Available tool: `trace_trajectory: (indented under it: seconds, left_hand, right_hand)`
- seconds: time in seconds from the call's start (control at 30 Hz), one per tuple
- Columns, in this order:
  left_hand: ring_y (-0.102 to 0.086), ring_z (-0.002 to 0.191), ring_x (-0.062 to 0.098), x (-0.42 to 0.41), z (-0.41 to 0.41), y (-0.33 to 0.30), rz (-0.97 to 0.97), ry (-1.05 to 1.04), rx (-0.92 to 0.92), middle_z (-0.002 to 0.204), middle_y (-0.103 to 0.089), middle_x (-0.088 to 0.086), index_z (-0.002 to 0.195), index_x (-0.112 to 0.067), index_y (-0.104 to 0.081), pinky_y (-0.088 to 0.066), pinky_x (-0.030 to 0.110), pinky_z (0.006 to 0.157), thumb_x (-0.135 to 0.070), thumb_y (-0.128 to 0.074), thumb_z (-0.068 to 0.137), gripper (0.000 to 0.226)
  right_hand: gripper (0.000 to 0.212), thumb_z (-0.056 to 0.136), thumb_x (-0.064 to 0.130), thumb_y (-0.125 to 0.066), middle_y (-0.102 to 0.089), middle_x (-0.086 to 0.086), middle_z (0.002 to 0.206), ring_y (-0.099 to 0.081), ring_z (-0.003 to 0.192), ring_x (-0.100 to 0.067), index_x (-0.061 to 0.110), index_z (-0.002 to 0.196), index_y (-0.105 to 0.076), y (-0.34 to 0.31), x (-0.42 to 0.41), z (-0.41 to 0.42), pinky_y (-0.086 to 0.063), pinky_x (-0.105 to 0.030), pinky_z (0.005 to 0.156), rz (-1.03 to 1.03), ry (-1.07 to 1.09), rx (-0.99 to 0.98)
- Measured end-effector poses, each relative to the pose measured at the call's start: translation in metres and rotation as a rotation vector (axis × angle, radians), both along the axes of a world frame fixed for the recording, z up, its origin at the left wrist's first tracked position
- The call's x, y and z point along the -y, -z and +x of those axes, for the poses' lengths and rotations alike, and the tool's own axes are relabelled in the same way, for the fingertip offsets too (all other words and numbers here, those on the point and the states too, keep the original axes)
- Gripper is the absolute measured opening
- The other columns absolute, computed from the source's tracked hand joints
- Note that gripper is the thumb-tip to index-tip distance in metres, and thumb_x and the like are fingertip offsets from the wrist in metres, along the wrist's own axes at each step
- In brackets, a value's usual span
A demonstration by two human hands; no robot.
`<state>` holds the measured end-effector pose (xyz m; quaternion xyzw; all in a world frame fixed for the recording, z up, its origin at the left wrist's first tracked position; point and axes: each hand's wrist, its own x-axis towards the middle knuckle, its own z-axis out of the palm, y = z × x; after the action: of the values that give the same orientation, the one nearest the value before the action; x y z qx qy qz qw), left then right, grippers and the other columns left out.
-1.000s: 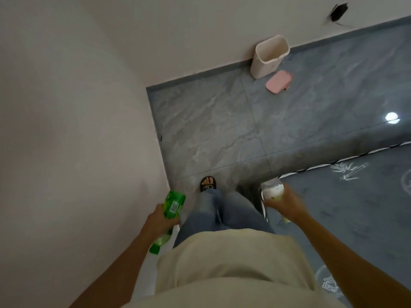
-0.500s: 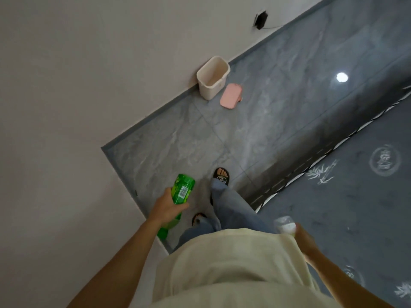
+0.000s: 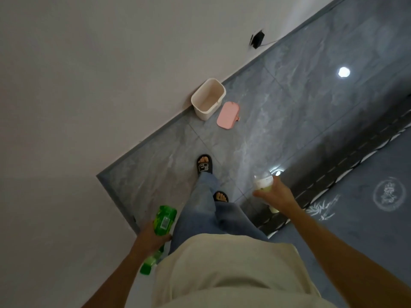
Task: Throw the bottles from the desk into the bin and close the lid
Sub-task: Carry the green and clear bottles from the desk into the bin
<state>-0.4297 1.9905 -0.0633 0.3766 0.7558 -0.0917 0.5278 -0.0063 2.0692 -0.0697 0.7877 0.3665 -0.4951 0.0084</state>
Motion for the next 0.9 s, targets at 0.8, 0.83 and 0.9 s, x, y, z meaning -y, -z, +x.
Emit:
trace_trajectory:
  seconds: [0.8, 0.83, 0.9]
  left_hand:
    - [-0.064, 0.086, 0.015, -0.392, 0.090, 0.032, 0.142, 0.093, 0.125, 0.101, -0.062, -0.003, 0.120, -0.026, -0.044, -0.056, 0.037, 0.076, -0.042, -0.082, 0.069, 0.065]
    - [-0.064, 0.086, 0.014, -0.397, 0.095, 0.037, 0.139, 0.079, 0.122, 0.100, -0.063, -0.005, 0.119, -0.026, -0.045, -0.055, 0.036, 0.074, -0.042, -0.083, 0.070, 0.064]
    - [-0.064, 0.084, 0.012, -0.401, 0.099, 0.045, 0.131, 0.053, 0.121, 0.097, -0.062, -0.008, 0.116, -0.029, -0.045, -0.054, 0.034, 0.071, -0.041, -0.084, 0.070, 0.061]
  right_hand:
    - [0.083, 0.070, 0.039, -0.088, -0.063, -0.012, 0.122, -0.064, 0.105, -0.028, 0.014, 0.136, -0.045, 0.016, -0.225, 0.054, -0.054, -0.045, 0.092, -0.194, 0.037, 0.040]
    - [0.083, 0.070, 0.039, -0.088, -0.063, -0.011, 0.121, -0.063, 0.103, -0.024, 0.015, 0.136, -0.045, 0.020, -0.237, 0.057, -0.054, -0.043, 0.091, -0.190, 0.037, 0.031]
    - [0.085, 0.069, 0.044, -0.087, -0.061, -0.005, 0.119, -0.060, 0.100, -0.018, 0.018, 0.137, -0.044, 0.028, -0.263, 0.057, -0.051, -0.036, 0.086, -0.174, 0.010, 0.009]
